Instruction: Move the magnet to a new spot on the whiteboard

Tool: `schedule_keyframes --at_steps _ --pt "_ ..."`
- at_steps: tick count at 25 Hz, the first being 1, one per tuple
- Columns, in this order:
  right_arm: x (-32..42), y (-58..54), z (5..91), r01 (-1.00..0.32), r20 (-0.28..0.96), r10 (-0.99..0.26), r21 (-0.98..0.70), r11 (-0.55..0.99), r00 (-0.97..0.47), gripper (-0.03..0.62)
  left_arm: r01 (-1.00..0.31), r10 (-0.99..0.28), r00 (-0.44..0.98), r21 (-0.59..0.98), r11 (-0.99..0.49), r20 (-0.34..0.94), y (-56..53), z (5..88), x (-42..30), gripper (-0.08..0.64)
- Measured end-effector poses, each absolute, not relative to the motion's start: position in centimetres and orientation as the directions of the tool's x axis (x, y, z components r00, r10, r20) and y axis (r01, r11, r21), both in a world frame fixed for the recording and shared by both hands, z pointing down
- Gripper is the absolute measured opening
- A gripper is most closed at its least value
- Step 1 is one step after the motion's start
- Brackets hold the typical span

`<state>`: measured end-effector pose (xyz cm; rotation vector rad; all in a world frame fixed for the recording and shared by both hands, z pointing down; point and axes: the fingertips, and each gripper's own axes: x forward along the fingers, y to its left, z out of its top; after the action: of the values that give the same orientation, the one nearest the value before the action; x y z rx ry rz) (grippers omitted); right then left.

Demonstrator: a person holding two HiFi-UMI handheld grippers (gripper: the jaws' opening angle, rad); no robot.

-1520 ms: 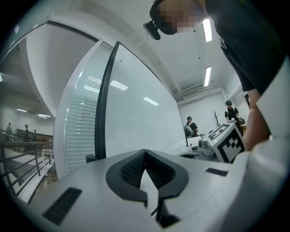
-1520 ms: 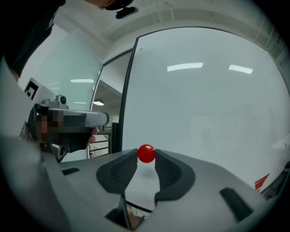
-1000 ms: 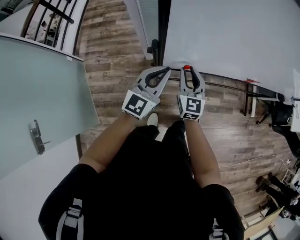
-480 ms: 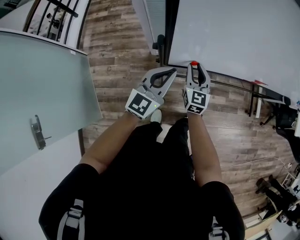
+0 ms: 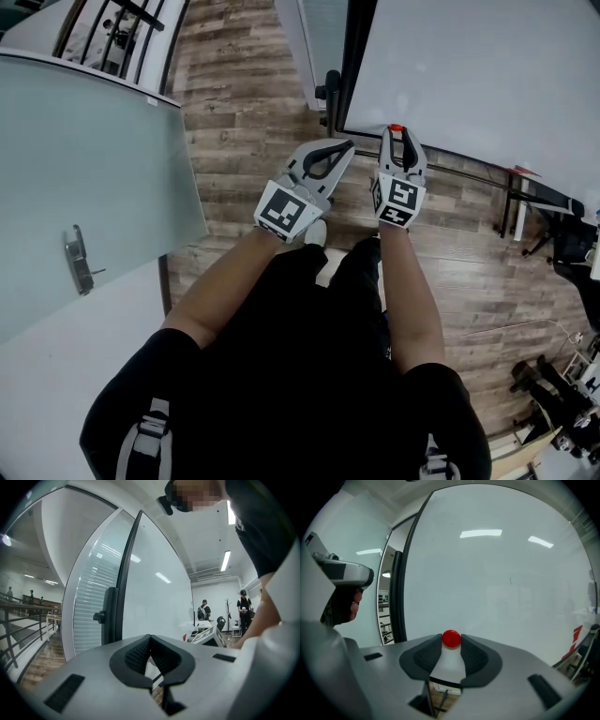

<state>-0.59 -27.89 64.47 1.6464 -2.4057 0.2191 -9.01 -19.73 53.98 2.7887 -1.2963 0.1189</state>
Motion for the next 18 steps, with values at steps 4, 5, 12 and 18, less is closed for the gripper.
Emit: schedule_keyframes --at_steps 4,5,12,18 --pt "-0.5 -27.4 64.0 -0.925 0.276 -0.888 -0.006 0.380 -0.367 0.144 -0.762 -0.758 0.646 0.012 -0.647 0.091 -19.6 53.3 -8.8 0.004" --pt "-0.3 -27.1 63.7 -0.923 0.277 -0.887 -0.003 0.385 -0.371 0.150 -0.759 -0.756 0.649 0.010 -0.651 0.090 -19.6 53.1 -8.7 0.003" --pt "1.4 -24.7 58.5 -0.902 0.240 -0.880 0.037 0.430 -0.410 0.156 -0.720 -0.717 0.691 0.007 -0.693 0.087 -19.1 50.8 -7.5 0.005" --pt "2.1 -21.6 51.4 -0.848 0.177 -0.836 0.013 0.529 -0.519 0.150 -0.683 -0.683 0.726 -0.027 -0.730 0.085 -17.8 46.8 -6.4 0.005"
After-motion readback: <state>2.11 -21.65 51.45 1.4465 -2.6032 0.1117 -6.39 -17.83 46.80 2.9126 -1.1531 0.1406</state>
